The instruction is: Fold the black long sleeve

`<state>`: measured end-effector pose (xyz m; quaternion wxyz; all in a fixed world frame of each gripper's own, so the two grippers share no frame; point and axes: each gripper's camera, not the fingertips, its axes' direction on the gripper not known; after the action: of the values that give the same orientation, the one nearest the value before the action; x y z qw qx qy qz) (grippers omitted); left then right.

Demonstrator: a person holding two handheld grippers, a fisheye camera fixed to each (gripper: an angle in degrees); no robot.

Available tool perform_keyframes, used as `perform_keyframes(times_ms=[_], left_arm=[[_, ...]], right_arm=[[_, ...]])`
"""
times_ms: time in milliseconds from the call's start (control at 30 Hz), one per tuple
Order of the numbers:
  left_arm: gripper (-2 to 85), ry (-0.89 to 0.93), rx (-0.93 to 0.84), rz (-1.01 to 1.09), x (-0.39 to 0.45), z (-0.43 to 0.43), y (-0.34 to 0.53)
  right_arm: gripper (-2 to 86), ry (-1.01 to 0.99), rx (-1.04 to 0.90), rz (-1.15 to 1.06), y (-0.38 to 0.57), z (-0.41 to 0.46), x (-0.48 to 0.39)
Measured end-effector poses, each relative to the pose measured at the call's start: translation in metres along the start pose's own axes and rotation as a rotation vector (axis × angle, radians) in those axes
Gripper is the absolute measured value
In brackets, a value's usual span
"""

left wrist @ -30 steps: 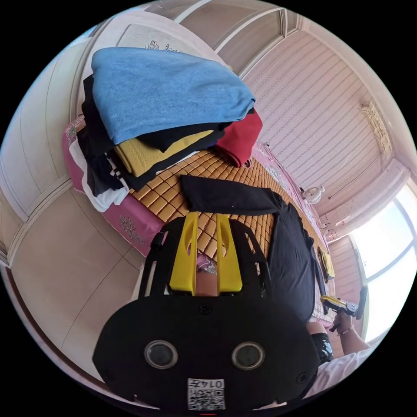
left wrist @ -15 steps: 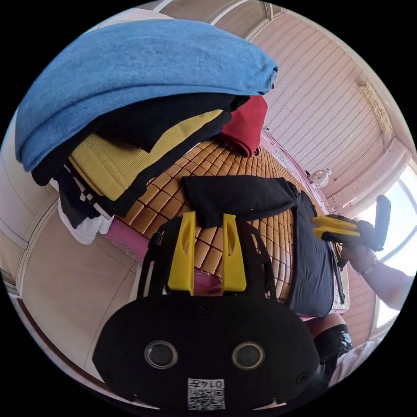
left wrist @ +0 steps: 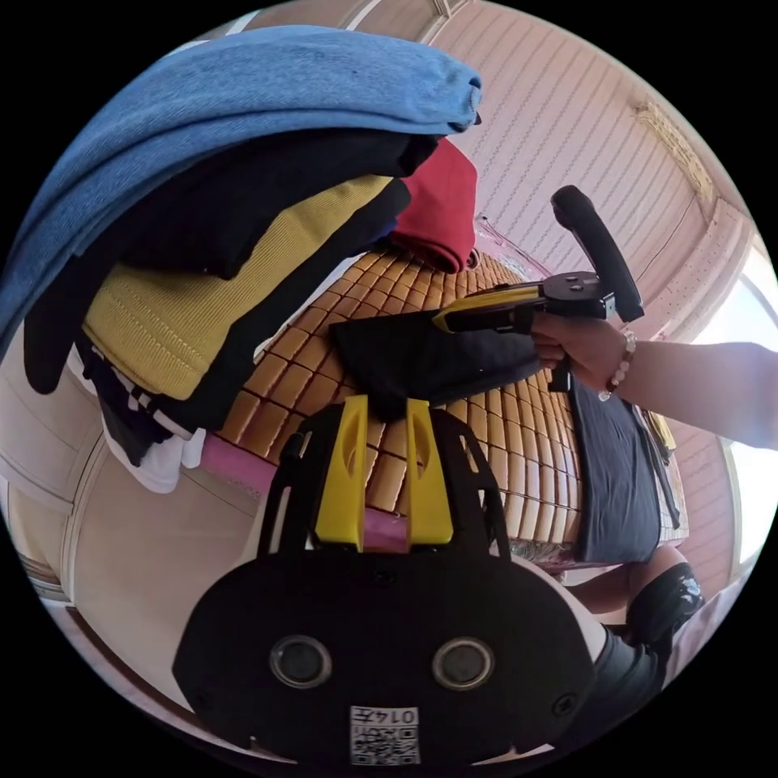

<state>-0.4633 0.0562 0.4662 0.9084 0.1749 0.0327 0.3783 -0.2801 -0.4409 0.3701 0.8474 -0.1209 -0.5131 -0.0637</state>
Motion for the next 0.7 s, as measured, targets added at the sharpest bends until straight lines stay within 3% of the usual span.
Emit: perform_keyframes(times_ms=[233,500,600,700], left_arm=[[-0.1,-0.093,-0.030,0.105,0.039,0.000,-0.013],[-0.6,-0.008,0.387,0.312,0.157,-0.078,-0.039],[-0.3,0.130,0.514,0.457,0.225,-0.107,-0.050],[1.0,0.399,0.556,0.635,0.297,-0.126,-0.048]], right_arm=[[0.2,-0.076,-0.034,0.034,0.012,-0.012,0.023],[0.0,-0.107,0.382,0.357,0.125,-0.151,0.099],[0.2,-0.037,0.604,0.476,0.219,-0.231,0.116],[0.8,0.061,0.718,0.630,0.334,-0.298,0.109]])
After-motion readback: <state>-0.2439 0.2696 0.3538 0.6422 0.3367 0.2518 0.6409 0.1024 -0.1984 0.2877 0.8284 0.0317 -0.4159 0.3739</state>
